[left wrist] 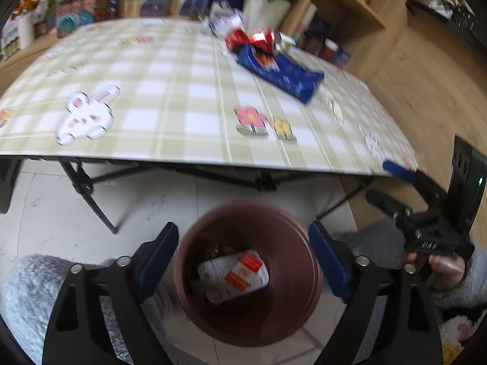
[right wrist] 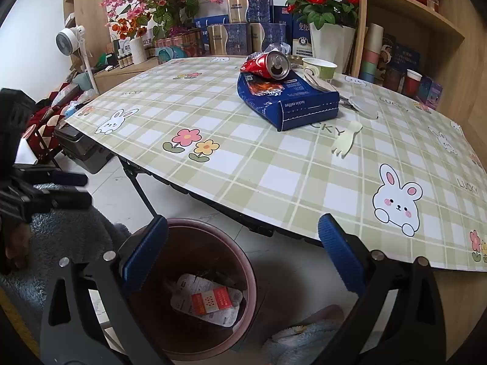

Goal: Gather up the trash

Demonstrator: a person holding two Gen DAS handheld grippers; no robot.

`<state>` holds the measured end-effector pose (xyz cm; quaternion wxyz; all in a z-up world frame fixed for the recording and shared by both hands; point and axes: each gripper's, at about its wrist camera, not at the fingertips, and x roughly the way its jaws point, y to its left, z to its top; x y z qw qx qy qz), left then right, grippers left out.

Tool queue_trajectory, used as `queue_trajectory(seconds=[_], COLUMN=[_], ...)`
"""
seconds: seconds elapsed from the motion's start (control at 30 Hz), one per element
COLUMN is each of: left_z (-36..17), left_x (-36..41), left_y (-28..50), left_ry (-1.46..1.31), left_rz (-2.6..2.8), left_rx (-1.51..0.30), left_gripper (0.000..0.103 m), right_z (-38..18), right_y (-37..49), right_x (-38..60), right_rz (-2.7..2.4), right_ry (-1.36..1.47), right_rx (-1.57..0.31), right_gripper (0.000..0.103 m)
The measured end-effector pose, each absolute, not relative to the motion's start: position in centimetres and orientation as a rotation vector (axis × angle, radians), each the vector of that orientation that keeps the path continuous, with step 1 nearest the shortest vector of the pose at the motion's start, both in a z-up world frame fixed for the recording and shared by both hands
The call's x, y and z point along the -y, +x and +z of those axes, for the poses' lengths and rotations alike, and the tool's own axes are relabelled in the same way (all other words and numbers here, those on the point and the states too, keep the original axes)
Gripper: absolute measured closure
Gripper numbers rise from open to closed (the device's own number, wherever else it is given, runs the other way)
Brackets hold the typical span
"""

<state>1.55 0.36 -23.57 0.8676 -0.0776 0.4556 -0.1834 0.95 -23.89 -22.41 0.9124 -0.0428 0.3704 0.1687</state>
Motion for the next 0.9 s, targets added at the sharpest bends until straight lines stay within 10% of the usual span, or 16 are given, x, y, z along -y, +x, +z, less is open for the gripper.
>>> queue_trajectory(seconds=[0.9], left_z=[-19.7], left_x=[-0.1], left_y=[7.0], left_ry=[-0.107], left_rz=[-0.357], left_rx=[-0.874], left_gripper=[0.011], right_z=[-21.1], right_y=[4.0], right_x=[29.0], right_rz=[0.262], right_ry=[0.133], right_rx=[-0.715], right_gripper=[0.006])
